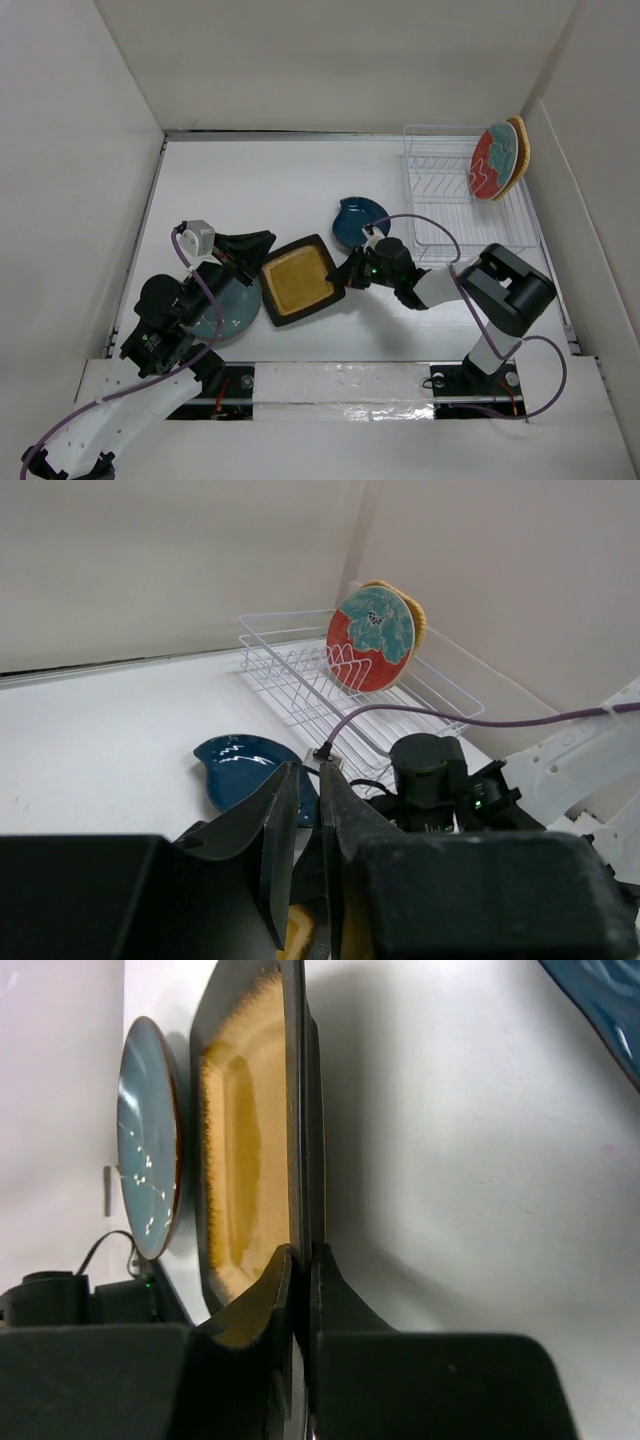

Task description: Load the plates into the dish rack

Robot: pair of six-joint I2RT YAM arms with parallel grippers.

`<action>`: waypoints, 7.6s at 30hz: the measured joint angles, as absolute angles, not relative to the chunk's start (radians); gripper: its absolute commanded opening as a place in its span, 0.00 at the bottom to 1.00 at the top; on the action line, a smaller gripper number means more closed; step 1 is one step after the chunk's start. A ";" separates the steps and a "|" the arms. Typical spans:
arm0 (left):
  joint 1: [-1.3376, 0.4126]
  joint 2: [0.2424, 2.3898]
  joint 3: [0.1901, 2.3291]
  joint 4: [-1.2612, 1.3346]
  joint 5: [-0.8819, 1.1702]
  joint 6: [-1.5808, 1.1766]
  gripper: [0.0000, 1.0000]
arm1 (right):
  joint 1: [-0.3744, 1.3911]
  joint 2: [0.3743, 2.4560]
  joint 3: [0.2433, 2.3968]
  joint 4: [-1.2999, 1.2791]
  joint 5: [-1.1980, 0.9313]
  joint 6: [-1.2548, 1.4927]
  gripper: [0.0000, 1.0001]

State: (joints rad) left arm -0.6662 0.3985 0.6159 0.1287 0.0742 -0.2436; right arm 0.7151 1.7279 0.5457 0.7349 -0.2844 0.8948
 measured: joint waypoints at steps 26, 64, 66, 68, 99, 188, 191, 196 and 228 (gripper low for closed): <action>-0.666 0.375 0.616 0.129 0.079 -0.244 0.13 | 0.606 1.106 0.934 -0.056 0.117 0.429 0.00; -0.690 0.206 0.616 0.154 0.175 -0.278 0.15 | -0.308 1.687 1.790 -0.483 -0.106 -0.090 0.00; -0.690 0.206 0.616 0.154 0.175 -0.278 0.15 | -0.301 1.698 1.790 -0.484 -0.107 -0.101 0.00; -0.690 0.206 0.616 0.154 0.175 -0.278 0.15 | -0.291 1.712 1.789 -0.485 -0.101 -0.117 0.00; -0.690 0.217 0.616 0.154 0.171 -0.278 0.15 | -0.202 1.794 1.790 -0.494 0.029 -0.192 0.00; -0.693 0.284 0.616 0.130 -0.001 -0.255 0.00 | 0.416 1.465 1.488 -0.158 0.159 0.092 0.00; -0.693 0.284 0.616 0.126 -0.083 -0.243 0.00 | 0.587 1.518 1.365 -0.038 0.089 0.176 0.00; -0.693 0.284 0.616 0.121 -0.235 -0.216 0.00 | 0.787 1.802 1.312 0.078 -0.040 0.325 0.01; -0.665 0.365 0.601 0.137 -0.313 -0.154 0.19 | 1.002 2.296 1.357 0.543 -0.437 0.845 0.00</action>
State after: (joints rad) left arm -0.6655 0.3653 0.6014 0.1371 -0.3134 -0.1543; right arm 1.0023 2.2955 1.3571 0.5434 -0.4370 0.8448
